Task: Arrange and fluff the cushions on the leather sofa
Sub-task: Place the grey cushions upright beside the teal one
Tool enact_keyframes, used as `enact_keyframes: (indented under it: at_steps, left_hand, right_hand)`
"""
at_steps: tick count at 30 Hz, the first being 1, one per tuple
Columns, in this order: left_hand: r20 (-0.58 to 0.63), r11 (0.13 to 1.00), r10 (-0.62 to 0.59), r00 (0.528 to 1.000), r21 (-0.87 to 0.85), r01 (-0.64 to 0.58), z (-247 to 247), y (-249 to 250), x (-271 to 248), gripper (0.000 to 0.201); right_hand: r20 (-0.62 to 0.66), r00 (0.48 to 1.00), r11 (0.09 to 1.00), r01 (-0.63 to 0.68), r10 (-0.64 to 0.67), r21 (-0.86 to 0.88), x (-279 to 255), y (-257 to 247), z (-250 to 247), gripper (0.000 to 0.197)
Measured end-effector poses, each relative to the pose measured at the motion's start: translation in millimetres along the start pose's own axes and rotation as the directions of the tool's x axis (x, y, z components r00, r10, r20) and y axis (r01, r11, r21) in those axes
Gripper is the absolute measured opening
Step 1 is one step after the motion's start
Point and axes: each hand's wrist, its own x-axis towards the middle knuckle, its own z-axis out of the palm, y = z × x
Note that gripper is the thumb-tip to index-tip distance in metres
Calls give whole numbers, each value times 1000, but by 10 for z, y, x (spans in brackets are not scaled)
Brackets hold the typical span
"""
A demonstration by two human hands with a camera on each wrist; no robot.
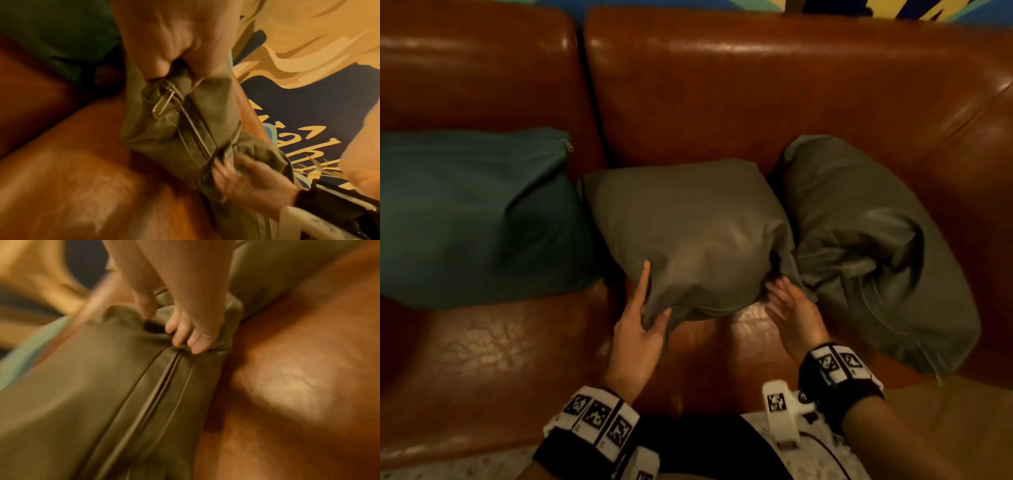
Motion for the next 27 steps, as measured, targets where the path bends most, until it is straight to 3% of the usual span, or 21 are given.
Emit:
enact_keyframes:
  at_steps: [3,5,7,10,13,16,19,22,24,25,27]
  left_hand:
    - [-42,1000,-20,999,12,20,-177,-102,136,73]
    - [-14,998,23,1000,67,-22,-288,-91,212,74]
    - [31,993,71,997,97,-73,-362,-48,259,74]
    - [52,985,138,989,96,-143,-463,108,310,69]
    - [-31,983,164,986,93,-161,-588,285,398,58]
    - [-165,988,154,974,56,-146,-796,499,504,44]
    - [-240,988,35,970,-135,-69,-906,619,646,51]
    - [-253,849,-145,957,-528,-11,-775,614,660,59]
    - [-276,759,-194,941,-650,-34,-682,558,599,55]
    - [-268,755,-177,947,-654,-44,-647,509,569,51]
    - [-221,822,-90,971,-567,-53,-577,410,499,51]
  right_hand:
    - [-104,966,963,-217,235,157,268,113,-96,63]
    - [-98,966,944,-207,238,256,356,78,-25,66]
    - [-147,962,928,-171,230,332,359,12,99,56]
    - [-326,937,957,-28,126,290,249,-89,204,40]
    - [-455,874,965,244,-173,102,115,-265,192,11]
    - [-348,759,833,529,-550,-162,-64,-666,233,32]
    - [-190,694,707,608,-694,-362,-35,-956,338,32]
    - [27,729,618,598,-684,-510,100,-895,392,15]
    - [151,720,553,634,-677,-541,96,-772,345,19]
    - [147,715,559,643,-684,-524,85,-707,270,16]
    - [33,803,711,544,-595,-447,28,-584,86,18]
